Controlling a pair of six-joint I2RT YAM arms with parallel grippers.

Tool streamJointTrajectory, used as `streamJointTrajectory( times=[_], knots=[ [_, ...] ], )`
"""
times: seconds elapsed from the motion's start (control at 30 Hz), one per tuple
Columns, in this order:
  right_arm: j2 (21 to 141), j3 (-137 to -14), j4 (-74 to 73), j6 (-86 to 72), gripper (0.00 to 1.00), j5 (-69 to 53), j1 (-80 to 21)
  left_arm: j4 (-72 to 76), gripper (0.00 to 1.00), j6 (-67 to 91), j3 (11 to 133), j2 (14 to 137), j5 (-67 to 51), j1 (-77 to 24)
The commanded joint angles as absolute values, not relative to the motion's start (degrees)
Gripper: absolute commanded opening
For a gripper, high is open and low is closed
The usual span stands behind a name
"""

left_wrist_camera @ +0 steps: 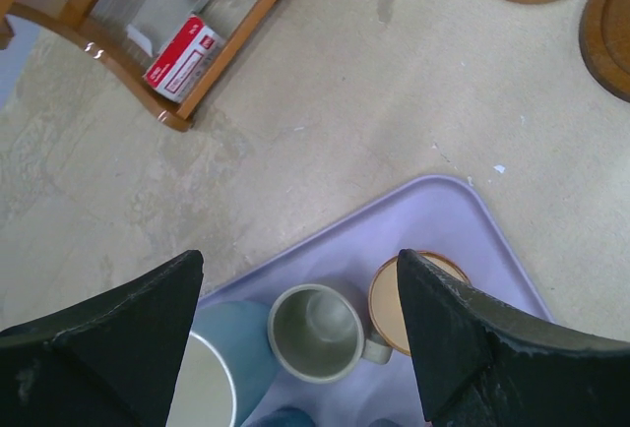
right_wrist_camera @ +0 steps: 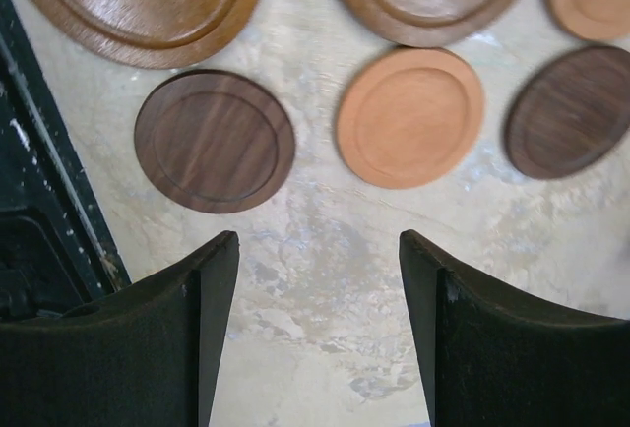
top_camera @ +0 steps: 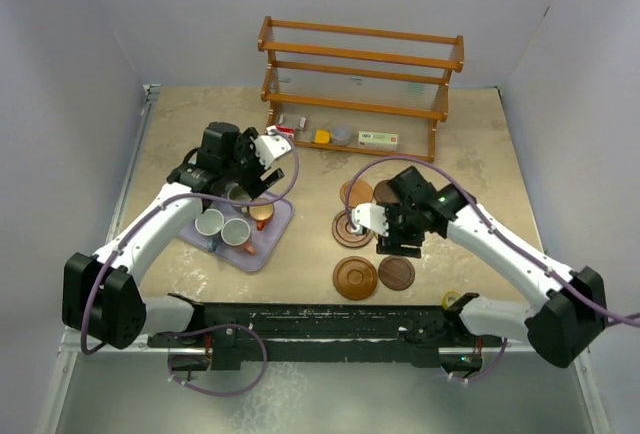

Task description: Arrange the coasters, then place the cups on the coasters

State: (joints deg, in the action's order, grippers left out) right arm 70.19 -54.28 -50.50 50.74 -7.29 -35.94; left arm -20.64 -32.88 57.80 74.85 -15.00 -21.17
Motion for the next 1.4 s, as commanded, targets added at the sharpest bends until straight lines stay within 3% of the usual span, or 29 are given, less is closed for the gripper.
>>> streamJointTrajectory(
  times=[0.0,0.17,0.53,0.87,1.37],
  knots=[
    [64.96,-56.86,-48.21,43.01,0.69,-9.89,-31.81,-19.05,0.77,-27.85,61.63,72.94,-12.4,-19.25],
    [61.8,-59.8,-44.56,36.05,0.71,-11.64,-23.76,-20.16,0.77,-23.61,63.49,74.53,-12.06,-14.53],
    [65.11,-66.84,-44.27,23.0,0.72,-8.5,-20.48,-29.14,0.74,-20.76,68.83,78.09,-11.84,-3.3],
    [64.74,-63.93,-42.94,22.14,0.72,-12.01,-20.48,-45.91,0.66,-42.64,83.62,91.34,-20.28,3.24],
    [62.59,-60.31,-42.05,23.06,0.72,-13.68,-19.79,-65.11,0.49,-68.74,100.0,109.38,-28.91,3.6]
  ],
)
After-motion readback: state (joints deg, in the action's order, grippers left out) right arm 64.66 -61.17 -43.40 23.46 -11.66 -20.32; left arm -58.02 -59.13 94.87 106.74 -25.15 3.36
